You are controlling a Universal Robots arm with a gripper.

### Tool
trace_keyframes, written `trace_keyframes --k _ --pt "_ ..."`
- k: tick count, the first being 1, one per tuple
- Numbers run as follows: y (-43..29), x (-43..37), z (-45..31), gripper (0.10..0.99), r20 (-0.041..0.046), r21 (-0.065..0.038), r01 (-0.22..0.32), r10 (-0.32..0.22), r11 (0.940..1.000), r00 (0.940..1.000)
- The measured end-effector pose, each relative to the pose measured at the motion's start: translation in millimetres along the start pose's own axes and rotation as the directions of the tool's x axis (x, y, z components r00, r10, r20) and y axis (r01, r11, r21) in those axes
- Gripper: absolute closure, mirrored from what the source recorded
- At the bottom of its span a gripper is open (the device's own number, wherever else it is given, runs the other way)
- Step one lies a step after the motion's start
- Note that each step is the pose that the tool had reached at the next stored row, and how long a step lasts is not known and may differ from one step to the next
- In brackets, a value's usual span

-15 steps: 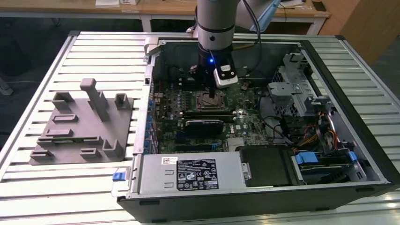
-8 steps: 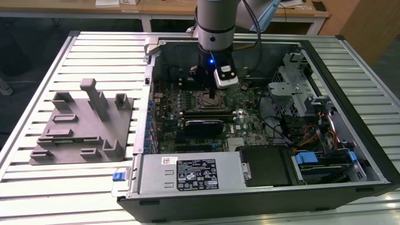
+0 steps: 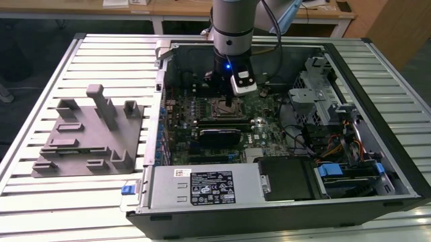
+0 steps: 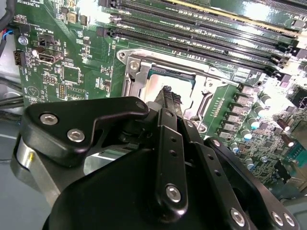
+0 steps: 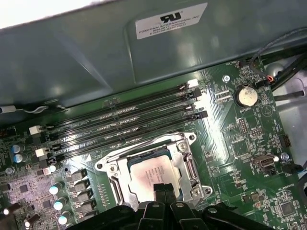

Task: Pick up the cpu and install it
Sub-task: 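Install the second cpu locking lever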

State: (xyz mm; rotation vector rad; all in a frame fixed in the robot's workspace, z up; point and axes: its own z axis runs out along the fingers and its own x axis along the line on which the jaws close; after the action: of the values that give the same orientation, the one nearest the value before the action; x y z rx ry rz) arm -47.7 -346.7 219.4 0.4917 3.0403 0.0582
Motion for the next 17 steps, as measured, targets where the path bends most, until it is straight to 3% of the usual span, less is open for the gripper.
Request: trace_keyframes --k 17 --pt "-3.5 -1.2 -0.1 0.98 0.0 0.0 0.0 0.0 1.0 1.0"
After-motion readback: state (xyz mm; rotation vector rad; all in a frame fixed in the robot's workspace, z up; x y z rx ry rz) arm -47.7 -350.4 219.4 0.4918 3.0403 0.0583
